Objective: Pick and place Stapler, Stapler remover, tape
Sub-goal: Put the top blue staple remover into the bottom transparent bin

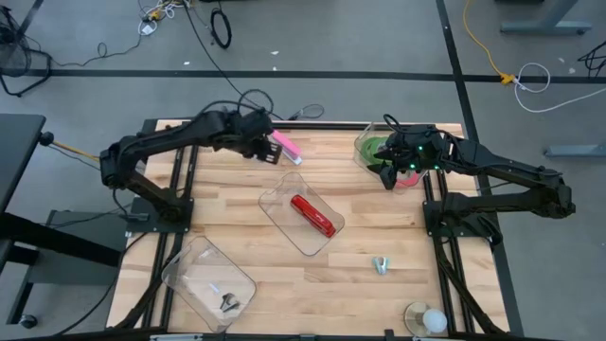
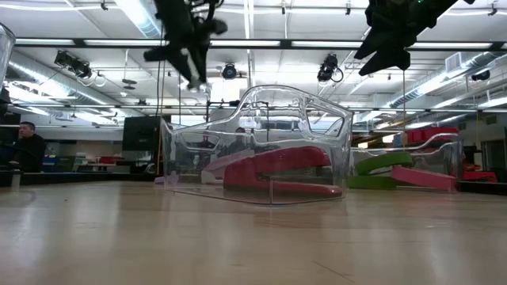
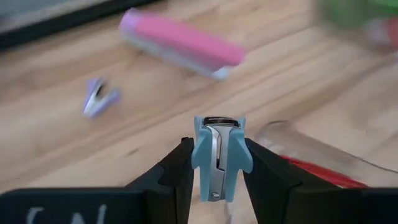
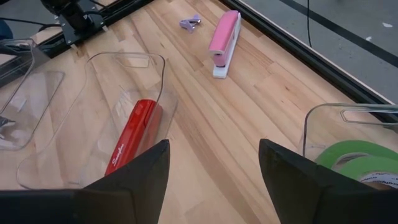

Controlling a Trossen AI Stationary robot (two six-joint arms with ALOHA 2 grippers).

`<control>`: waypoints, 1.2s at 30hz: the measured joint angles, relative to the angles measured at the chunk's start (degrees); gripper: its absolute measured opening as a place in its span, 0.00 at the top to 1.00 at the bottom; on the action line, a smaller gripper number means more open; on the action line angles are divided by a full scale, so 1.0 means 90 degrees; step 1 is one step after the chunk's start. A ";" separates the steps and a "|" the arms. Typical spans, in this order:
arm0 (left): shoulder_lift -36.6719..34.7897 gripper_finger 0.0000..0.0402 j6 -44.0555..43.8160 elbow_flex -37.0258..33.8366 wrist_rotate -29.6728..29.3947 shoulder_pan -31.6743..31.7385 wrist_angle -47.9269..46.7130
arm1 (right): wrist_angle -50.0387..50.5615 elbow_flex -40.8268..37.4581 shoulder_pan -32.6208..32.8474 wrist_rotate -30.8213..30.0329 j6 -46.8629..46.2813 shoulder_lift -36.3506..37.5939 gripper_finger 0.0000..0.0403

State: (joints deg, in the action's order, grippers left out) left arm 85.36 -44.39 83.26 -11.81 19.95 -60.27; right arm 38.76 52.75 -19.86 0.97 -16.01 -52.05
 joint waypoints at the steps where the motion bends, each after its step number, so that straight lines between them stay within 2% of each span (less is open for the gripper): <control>1: 0.0000 0.68 0.0116 0.0172 -0.0012 -0.0044 -0.0009 | -0.0002 0.0000 0.0001 0.0000 0.0000 0.0000 0.39; 10: 0.0000 0.68 0.1027 0.1207 -0.0069 -0.0303 0.0003 | -0.0012 0.0000 -0.0001 -0.0002 0.0000 0.0000 0.39; 20: 0.0000 0.69 0.1793 0.1346 0.0001 -0.0821 0.0036 | -0.0015 0.0000 -0.0001 0.0000 0.0000 0.0000 0.39; 24: 0.0000 0.69 0.2060 0.1346 0.0048 -0.1197 0.0136 | -0.0016 0.0000 0.0001 0.0002 0.0000 0.0000 0.39; 36: 0.0000 0.69 0.2571 0.1346 0.0908 -0.2776 0.0389 | -0.0017 0.0000 0.0000 0.0009 0.0000 0.0000 0.39</control>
State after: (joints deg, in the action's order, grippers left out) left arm 85.36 -21.25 95.37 -3.63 -5.03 -56.77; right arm 38.61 52.75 -19.86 1.05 -16.01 -52.05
